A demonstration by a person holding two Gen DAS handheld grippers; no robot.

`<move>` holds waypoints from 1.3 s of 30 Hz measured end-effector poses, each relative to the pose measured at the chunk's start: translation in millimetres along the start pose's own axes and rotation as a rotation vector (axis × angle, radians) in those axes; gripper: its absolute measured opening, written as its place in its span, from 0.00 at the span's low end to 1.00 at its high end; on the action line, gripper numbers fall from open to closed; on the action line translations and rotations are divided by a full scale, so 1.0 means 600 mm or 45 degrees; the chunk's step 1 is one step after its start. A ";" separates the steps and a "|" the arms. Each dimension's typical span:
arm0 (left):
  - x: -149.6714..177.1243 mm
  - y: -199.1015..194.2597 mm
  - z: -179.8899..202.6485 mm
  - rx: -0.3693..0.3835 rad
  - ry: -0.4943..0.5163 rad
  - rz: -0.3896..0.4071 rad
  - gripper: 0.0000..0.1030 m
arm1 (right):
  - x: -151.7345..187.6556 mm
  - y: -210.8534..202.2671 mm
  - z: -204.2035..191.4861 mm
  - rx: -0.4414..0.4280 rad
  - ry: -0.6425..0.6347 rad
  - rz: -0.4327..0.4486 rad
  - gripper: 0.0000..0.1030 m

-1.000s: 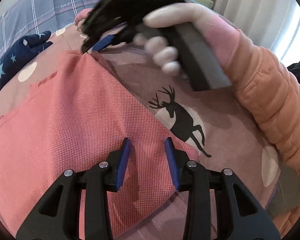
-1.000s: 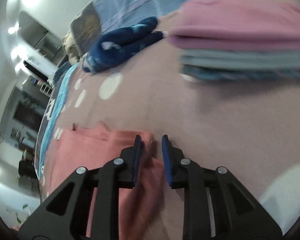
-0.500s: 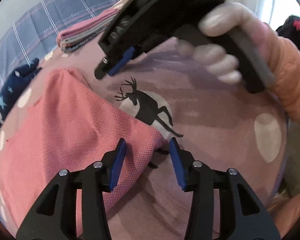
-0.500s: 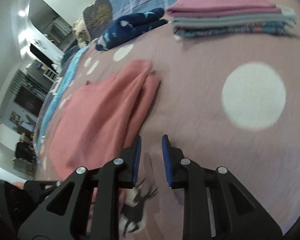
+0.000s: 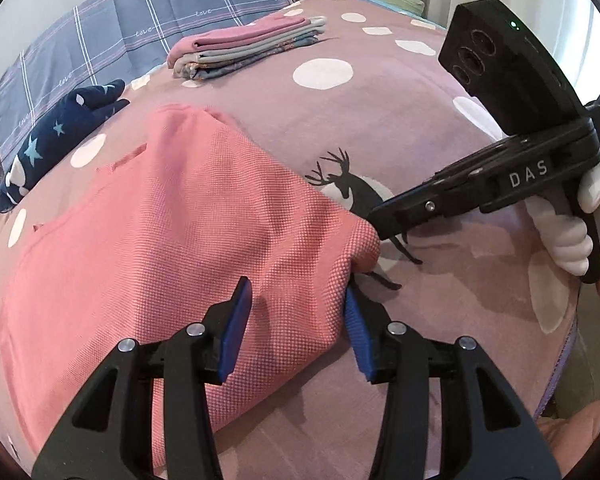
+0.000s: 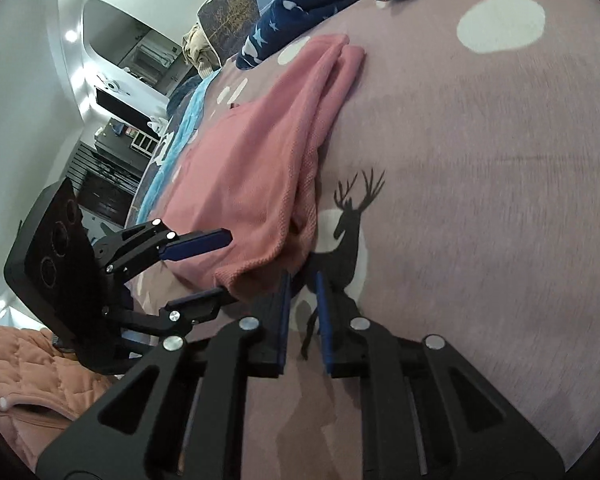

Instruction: Fold small clothes

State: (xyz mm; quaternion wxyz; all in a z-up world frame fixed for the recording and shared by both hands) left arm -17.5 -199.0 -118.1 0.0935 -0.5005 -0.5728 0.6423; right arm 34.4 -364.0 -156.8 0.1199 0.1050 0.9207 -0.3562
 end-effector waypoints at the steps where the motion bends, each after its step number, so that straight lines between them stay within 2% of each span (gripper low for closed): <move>1: 0.000 -0.001 0.004 -0.001 0.011 -0.001 0.46 | 0.002 0.001 -0.002 0.000 -0.006 -0.005 0.14; 3: 0.000 0.004 0.006 0.002 0.034 -0.005 0.46 | 0.004 0.003 -0.010 0.001 -0.023 -0.012 0.17; 4: -0.008 0.014 0.000 0.002 0.040 -0.008 0.46 | 0.001 0.010 -0.016 -0.005 -0.030 -0.022 0.26; 6: -0.012 0.021 0.007 -0.001 0.059 -0.007 0.46 | -0.004 0.022 -0.026 -0.023 -0.020 -0.033 0.33; 9: -0.019 0.028 0.014 -0.031 0.089 -0.004 0.46 | -0.007 0.032 -0.033 -0.006 -0.009 -0.043 0.34; 11: -0.021 0.029 0.013 -0.018 0.082 0.001 0.46 | -0.009 0.032 -0.044 0.012 -0.018 -0.041 0.34; 15: -0.023 0.033 0.010 -0.026 0.083 0.006 0.46 | -0.004 0.019 -0.066 -0.065 -0.088 -0.031 0.35; 17: -0.031 0.031 0.011 -0.023 0.094 0.048 0.43 | -0.004 0.010 -0.064 -0.022 -0.104 -0.012 0.36; 18: -0.035 0.031 0.013 -0.014 0.104 0.071 0.28 | -0.007 0.007 -0.061 -0.004 -0.100 0.000 0.36; 19: -0.040 0.031 0.016 0.005 0.116 0.089 0.07 | -0.011 0.002 -0.054 -0.001 -0.086 0.013 0.36; 21: -0.050 0.039 0.022 0.006 0.134 0.093 0.04 | -0.025 -0.008 -0.041 0.015 -0.046 0.047 0.36; 24: -0.050 0.043 0.022 0.018 0.126 0.085 0.04 | -0.062 -0.018 -0.023 0.134 -0.013 0.124 0.36; 25: -0.048 0.041 0.021 0.028 0.118 0.090 0.04 | -0.083 -0.015 -0.015 0.172 0.014 0.142 0.30; 27: -0.047 0.036 0.017 0.046 0.095 0.102 0.04 | -0.125 0.001 -0.006 0.197 0.051 0.142 0.20; 31: -0.048 0.035 0.008 0.074 0.056 0.104 0.04 | -0.204 0.058 -0.003 0.241 0.061 0.101 0.18; 32: -0.047 0.038 0.007 0.080 0.050 0.101 0.04 | -0.217 0.070 -0.002 0.237 0.064 0.088 0.18; 34: -0.047 0.042 0.006 0.089 0.046 0.099 0.04 | -0.248 0.097 -0.006 0.228 0.066 0.070 0.37; 35: -0.047 0.043 0.007 0.100 0.045 0.102 0.04 | -0.259 0.105 -0.008 0.223 0.070 0.074 0.39; 36: -0.046 0.044 0.006 0.120 0.043 0.108 0.04 | -0.271 0.118 -0.013 0.236 0.054 0.083 0.37; 37: -0.045 0.043 0.005 0.138 0.043 0.112 0.04 | -0.276 0.124 -0.018 0.264 0.037 0.099 0.09; 39: -0.041 0.041 0.002 0.184 0.043 0.130 0.03 | -0.284 0.121 -0.017 0.289 0.050 0.144 0.03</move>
Point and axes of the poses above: each gripper's, at about its wrist camera, not at the fingertips, and y roughly the way its jaws point, z to its right, x to its underside, the point moved 1 cm from there along y, roughly the way its jaws point, and after that the axes turned 8 degrees about y, right-handed, at the moved point
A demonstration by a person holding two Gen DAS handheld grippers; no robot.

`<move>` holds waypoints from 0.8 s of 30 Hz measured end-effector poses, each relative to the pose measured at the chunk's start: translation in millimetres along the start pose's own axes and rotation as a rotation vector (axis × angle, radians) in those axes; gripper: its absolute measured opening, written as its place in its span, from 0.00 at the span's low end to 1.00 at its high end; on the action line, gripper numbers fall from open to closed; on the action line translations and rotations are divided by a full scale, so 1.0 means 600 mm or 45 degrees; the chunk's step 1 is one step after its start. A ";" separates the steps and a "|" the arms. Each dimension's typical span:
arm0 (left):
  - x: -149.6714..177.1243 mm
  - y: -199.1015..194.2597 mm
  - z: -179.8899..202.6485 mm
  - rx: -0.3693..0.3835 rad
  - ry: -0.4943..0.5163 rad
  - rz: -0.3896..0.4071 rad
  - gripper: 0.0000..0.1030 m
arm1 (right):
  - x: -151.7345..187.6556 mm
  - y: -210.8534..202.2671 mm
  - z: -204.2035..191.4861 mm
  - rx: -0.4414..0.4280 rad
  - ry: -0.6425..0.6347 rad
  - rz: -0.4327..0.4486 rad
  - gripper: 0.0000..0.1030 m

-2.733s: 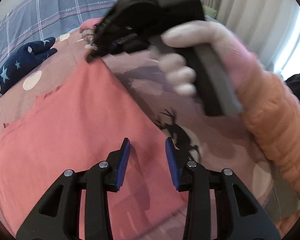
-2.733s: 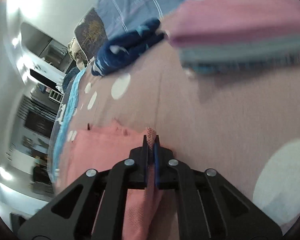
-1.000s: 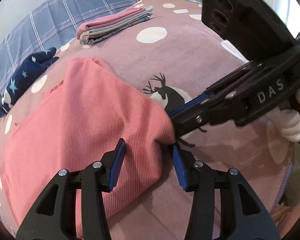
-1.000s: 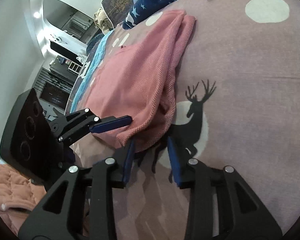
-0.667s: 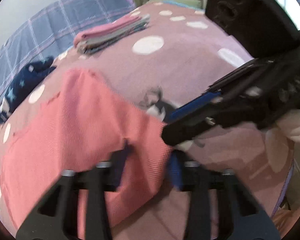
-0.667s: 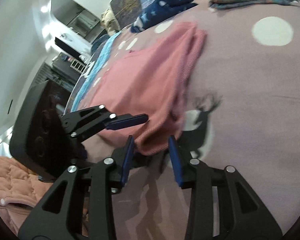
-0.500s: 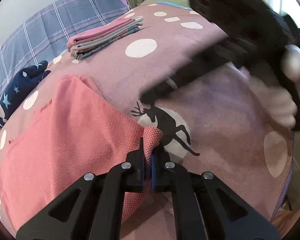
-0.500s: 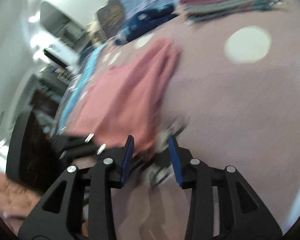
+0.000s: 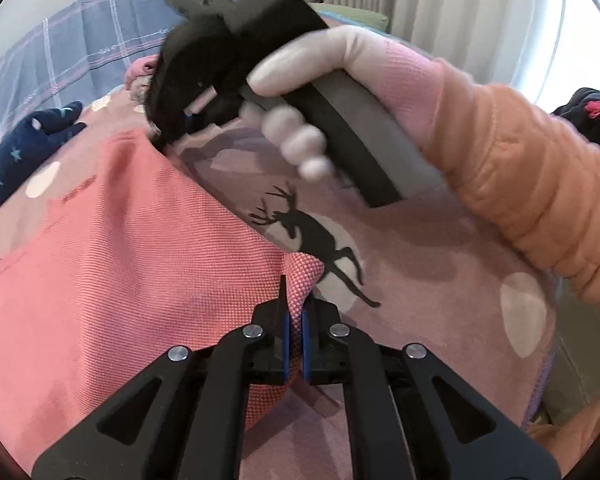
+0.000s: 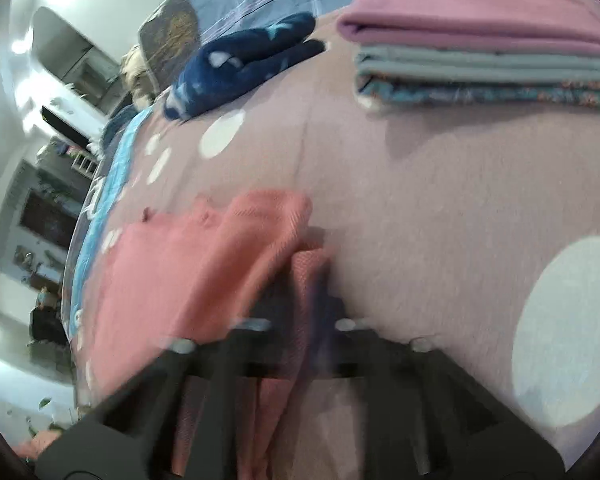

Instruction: Fold small clothes

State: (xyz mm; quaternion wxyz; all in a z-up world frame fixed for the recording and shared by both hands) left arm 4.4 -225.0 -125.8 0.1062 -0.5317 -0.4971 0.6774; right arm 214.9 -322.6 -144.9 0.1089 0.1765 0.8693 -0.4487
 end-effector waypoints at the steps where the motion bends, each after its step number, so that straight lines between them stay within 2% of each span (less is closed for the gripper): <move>1: 0.004 0.002 -0.001 0.023 -0.003 -0.001 0.03 | 0.000 -0.018 -0.002 -0.066 0.021 0.060 0.03; 3: 0.010 0.013 -0.002 0.046 -0.019 -0.016 0.03 | -0.001 -0.043 -0.010 -0.101 0.005 0.131 0.02; 7: 0.013 0.023 0.004 0.046 0.010 -0.022 0.04 | 0.010 0.002 0.002 0.104 -0.070 0.077 0.03; 9: 0.015 0.019 0.007 0.039 0.018 -0.009 0.04 | 0.017 0.006 0.006 0.093 -0.133 0.112 0.02; 11: 0.019 0.012 0.016 0.029 0.044 0.001 0.13 | 0.017 -0.012 0.009 0.089 -0.089 0.131 0.07; 12: 0.021 0.006 0.024 0.045 0.057 0.012 0.22 | 0.019 -0.028 0.010 0.119 -0.061 0.163 0.13; 14: 0.027 -0.006 0.040 0.086 0.074 0.032 0.26 | 0.036 -0.072 0.001 0.158 -0.080 0.246 0.13; 15: 0.031 -0.009 0.045 0.099 0.077 0.036 0.28 | 0.048 -0.090 -0.002 0.126 -0.088 0.250 0.13; 16: 0.034 -0.010 0.047 0.101 0.075 0.039 0.30 | 0.064 -0.105 -0.010 0.041 -0.091 0.225 0.13; 19: 0.042 -0.017 0.044 0.115 0.026 0.041 0.30 | 0.117 -0.111 -0.035 -0.143 -0.132 0.086 0.13; 20: 0.046 -0.027 0.039 0.128 -0.011 0.047 0.30 | 0.136 -0.103 -0.039 -0.122 -0.147 0.042 0.13; 21: 0.050 -0.037 0.032 0.130 -0.036 0.056 0.30 | 0.147 -0.082 -0.045 -0.038 -0.167 0.001 0.13; 22: 0.059 -0.057 0.020 0.114 -0.068 0.077 0.30 | 0.164 -0.057 -0.041 0.120 -0.203 -0.035 0.05; 23: 0.068 -0.074 0.008 0.089 -0.091 0.095 0.31 | 0.176 -0.046 -0.037 0.198 -0.242 -0.013 0.04; 24: 0.079 -0.092 -0.008 0.057 -0.119 0.113 0.31 | 0.181 -0.051 -0.037 0.191 -0.249 0.017 0.04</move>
Point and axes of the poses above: each gripper's, at about its wrist camera, not at the fingertips, and y roughly the way its jaws point, z to its right, x to its underside, the point moved 1 cm from there along y, roughly the way its jaws point, and after that the axes turned 8 degrees about y, right-handed, at the moved point
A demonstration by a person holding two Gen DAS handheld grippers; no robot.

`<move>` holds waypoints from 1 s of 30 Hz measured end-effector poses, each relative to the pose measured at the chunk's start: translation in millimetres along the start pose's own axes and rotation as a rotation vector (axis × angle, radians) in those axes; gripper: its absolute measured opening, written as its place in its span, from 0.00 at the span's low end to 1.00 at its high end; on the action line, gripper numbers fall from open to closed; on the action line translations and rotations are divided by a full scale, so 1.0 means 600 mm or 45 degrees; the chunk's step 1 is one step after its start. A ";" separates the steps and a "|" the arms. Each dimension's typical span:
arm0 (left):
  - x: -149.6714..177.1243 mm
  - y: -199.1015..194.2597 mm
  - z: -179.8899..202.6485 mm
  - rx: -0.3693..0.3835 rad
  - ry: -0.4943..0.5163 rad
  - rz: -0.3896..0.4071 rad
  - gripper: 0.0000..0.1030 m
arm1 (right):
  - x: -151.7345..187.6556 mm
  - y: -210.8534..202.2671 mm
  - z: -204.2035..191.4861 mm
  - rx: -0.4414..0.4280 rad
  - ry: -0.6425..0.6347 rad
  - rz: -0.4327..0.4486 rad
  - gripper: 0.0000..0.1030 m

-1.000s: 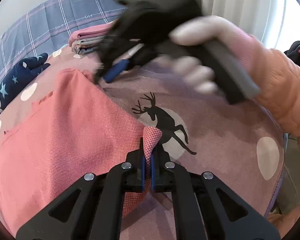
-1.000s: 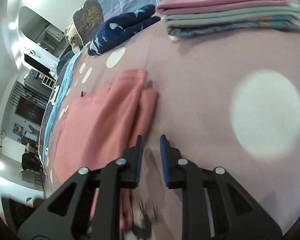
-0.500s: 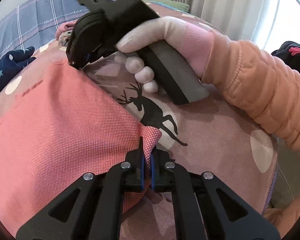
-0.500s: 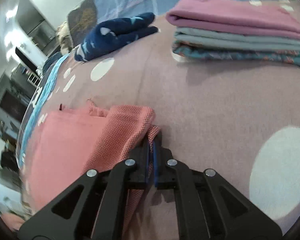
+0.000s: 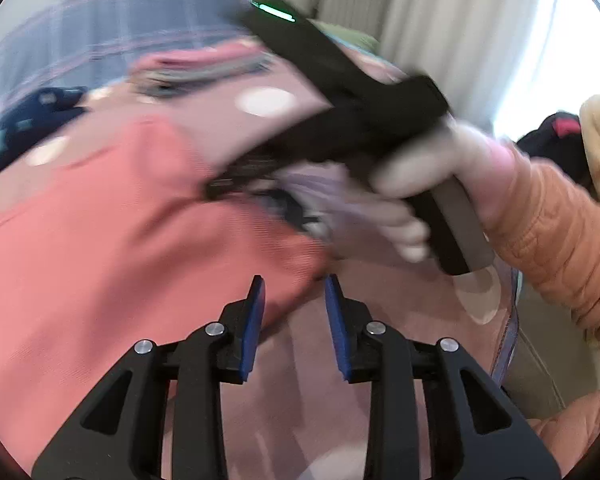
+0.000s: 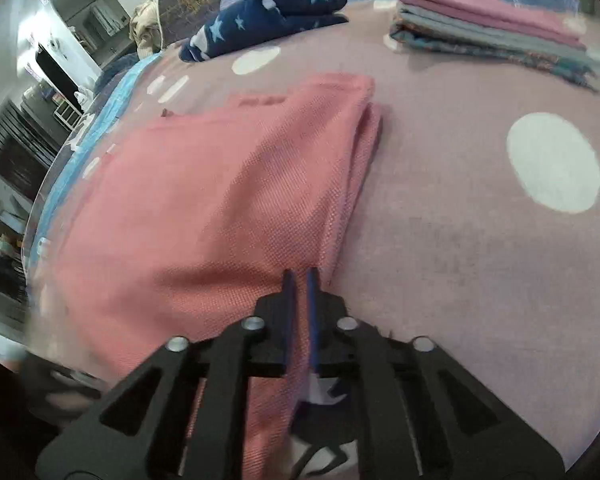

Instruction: Fold small clothes

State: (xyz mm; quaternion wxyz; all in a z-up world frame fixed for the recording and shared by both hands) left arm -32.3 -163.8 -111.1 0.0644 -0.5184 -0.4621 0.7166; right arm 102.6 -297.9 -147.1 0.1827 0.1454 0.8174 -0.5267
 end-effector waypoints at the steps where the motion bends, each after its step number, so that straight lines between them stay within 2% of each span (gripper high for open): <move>1: 0.015 -0.032 -0.027 -0.055 -0.050 0.033 0.32 | -0.001 -0.007 -0.002 0.005 0.023 -0.001 0.04; 2: 0.027 -0.052 -0.043 -0.093 -0.087 0.051 0.32 | -0.004 -0.016 -0.003 0.017 0.050 -0.001 0.05; 3: 0.047 -0.085 -0.077 -0.166 -0.159 0.080 0.32 | -0.009 -0.027 -0.009 0.036 0.064 0.010 0.09; 5: 0.090 -0.141 -0.130 -0.293 -0.299 0.119 0.32 | -0.020 -0.058 -0.038 0.073 0.012 0.079 0.11; 8: 0.166 -0.224 -0.217 -0.445 -0.533 0.195 0.32 | -0.041 -0.075 -0.100 0.034 -0.069 0.119 0.13; 11: 0.233 -0.282 -0.272 -0.539 -0.678 0.231 0.26 | -0.068 -0.059 -0.178 -0.041 -0.143 0.115 0.15; 13: 0.263 -0.302 -0.292 -0.561 -0.724 0.232 0.21 | -0.078 -0.032 -0.238 -0.080 -0.200 0.089 0.16; 16: 0.310 -0.321 -0.327 -0.524 -0.820 0.257 0.21 | -0.091 0.024 -0.330 -0.127 -0.299 0.022 0.17; 19: 0.330 -0.313 -0.358 -0.470 -0.882 0.251 0.21 | -0.106 0.087 -0.413 -0.180 -0.382 -0.065 0.20; 22: 0.338 -0.291 -0.383 -0.407 -0.909 0.250 0.22 | -0.131 0.142 -0.490 -0.184 -0.463 -0.140 0.25; 26: 0.327 -0.256 -0.407 -0.295 -0.902 0.236 0.24 | -0.164 0.220 -0.571 -0.099 -0.585 -0.259 0.28; 28: 0.322 -0.248 -0.411 -0.247 -0.874 0.235 0.31 | -0.173 0.261 -0.597 -0.032 -0.638 -0.327 0.28; 30: 0.323 -0.246 -0.409 -0.186 -0.844 0.241 0.33 | -0.173 0.287 -0.611 0.020 -0.691 -0.373 0.28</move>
Point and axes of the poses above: each gripper's, at about its wrist camera, not at the fingertips, and y roughly the way its jaws point, z to its right, x to its underside, the point moved 1 cm from there along y, roughly the way its jaws point, and after that the axes turned 8 degrees about y, right-handed, at the moved point
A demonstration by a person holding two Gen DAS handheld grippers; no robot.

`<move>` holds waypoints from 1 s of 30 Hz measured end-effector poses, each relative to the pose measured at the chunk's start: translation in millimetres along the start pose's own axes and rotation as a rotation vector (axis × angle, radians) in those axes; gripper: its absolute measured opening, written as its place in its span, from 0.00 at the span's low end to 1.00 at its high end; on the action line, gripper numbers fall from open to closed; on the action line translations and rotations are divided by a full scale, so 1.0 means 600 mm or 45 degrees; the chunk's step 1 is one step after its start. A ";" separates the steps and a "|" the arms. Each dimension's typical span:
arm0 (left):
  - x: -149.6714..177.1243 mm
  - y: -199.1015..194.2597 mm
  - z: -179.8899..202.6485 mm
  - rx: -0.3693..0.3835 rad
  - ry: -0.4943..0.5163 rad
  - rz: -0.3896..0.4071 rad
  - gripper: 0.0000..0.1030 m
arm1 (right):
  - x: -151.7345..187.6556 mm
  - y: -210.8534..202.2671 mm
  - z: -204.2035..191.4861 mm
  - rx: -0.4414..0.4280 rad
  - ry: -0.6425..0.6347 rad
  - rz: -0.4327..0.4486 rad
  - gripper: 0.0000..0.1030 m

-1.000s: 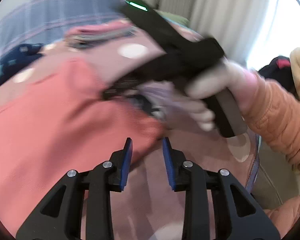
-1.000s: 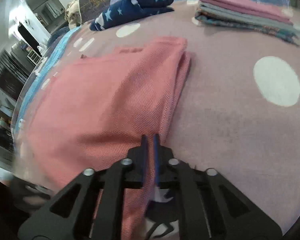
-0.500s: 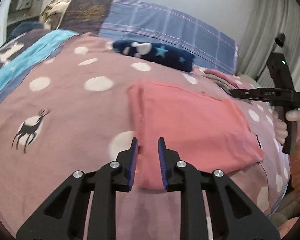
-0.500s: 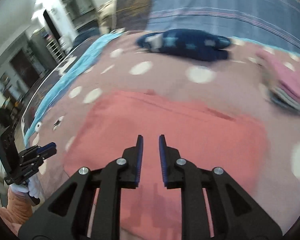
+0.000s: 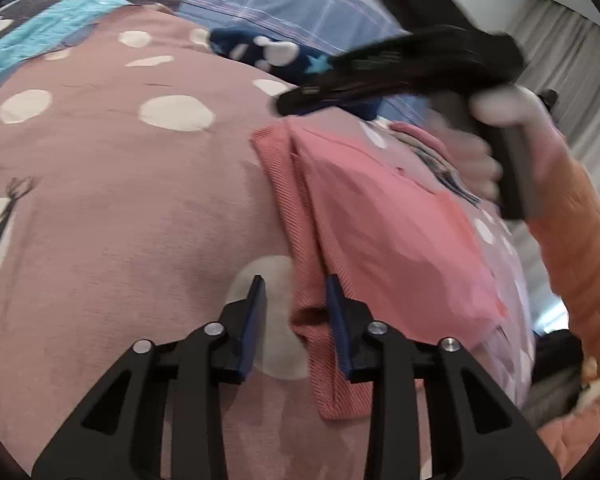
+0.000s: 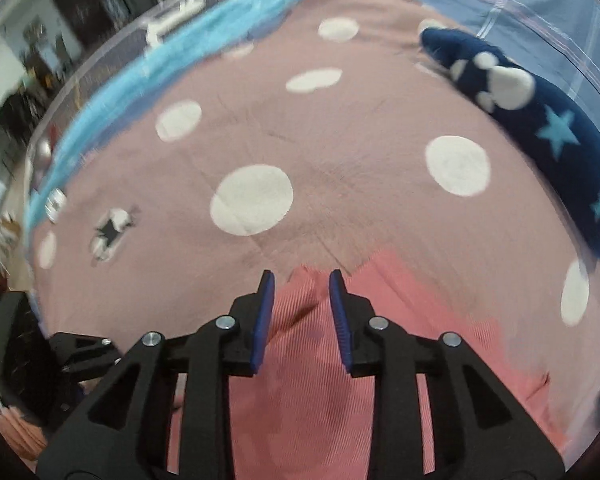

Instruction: Fold small clothes

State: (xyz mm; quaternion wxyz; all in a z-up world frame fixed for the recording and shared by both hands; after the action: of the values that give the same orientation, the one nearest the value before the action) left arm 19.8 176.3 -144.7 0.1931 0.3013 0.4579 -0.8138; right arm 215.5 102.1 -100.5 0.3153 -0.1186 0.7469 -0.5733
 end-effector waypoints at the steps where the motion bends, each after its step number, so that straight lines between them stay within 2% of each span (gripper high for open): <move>1: 0.001 0.003 -0.003 0.015 0.001 -0.007 0.34 | -0.005 0.012 -0.006 0.021 -0.028 -0.033 0.29; 4: 0.000 0.011 -0.010 0.063 -0.029 -0.026 0.34 | -0.017 0.040 -0.017 0.084 -0.095 -0.117 0.39; 6: -0.007 0.018 -0.014 0.085 -0.029 -0.035 0.34 | -0.022 0.054 -0.022 0.106 -0.129 -0.171 0.39; 9: -0.014 0.027 -0.012 0.087 -0.015 -0.042 0.34 | -0.030 0.087 -0.037 0.196 -0.195 -0.253 0.39; 10: -0.015 0.029 -0.011 0.079 -0.015 -0.041 0.22 | -0.031 0.096 -0.041 0.220 -0.214 -0.274 0.36; 11: -0.013 0.030 -0.011 0.075 -0.020 -0.047 0.04 | -0.029 0.102 -0.045 0.231 -0.235 -0.287 0.15; 12: -0.011 0.030 -0.010 0.063 -0.023 -0.042 0.04 | -0.029 0.102 -0.050 0.238 -0.249 -0.280 0.02; 14: -0.011 0.012 0.006 0.007 0.011 0.011 0.04 | -0.028 0.081 -0.063 0.269 -0.251 -0.179 0.02; 16: -0.007 0.000 0.019 -0.012 0.024 0.029 0.04 | -0.034 0.050 -0.059 0.205 -0.197 -0.066 0.00; 17: -0.003 0.007 0.020 -0.064 0.048 0.005 0.04 | -0.039 0.047 -0.051 0.170 -0.165 -0.041 0.00; 19: 0.004 0.027 0.004 -0.070 0.002 -0.040 0.05 | -0.043 0.066 -0.032 0.068 -0.117 -0.069 0.00; 20: 0.002 0.025 0.002 -0.054 -0.011 -0.034 0.06 | -0.039 0.081 -0.029 0.063 -0.126 -0.086 0.00; 21: -0.001 0.019 -0.001 -0.056 -0.018 -0.026 0.09 | -0.032 0.093 -0.026 0.105 -0.141 -0.085 0.01; 23: -0.002 0.006 -0.006 -0.111 -0.013 0.001 0.17 | -0.030 0.087 -0.022 0.125 -0.106 -0.041 0.01; 25: 0.002 -0.008 -0.018 -0.132 -0.041 0.015 0.18 | -0.033 0.056 -0.005 0.118 -0.018 0.024 0.17; 28: 0.007 -0.029 -0.023 -0.123 -0.079 0.051 0.18 | -0.034 0.006 0.016 0.242 -0.003 0.106 0.23; 30: 0.007 -0.040 -0.011 -0.054 -0.068 0.087 0.18 | -0.025 -0.006 0.028 0.277 0.021 0.094 0.24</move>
State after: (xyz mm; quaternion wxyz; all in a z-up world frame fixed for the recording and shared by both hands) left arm 4.6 194.3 -134.8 0.2393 0.2909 0.4592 -0.8045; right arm 236.6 96.1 -94.3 0.3411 -0.0513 0.6866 -0.6400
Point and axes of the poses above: each gripper's, at about its wrist camera, not at the fingertips, and y roughly the way its jaws point, z to its right, x to its underside, the point moved 1 cm from there along y, roughly the way its jaws point, and after that the axes turned 8 degrees about y, right-handed, at the moved point
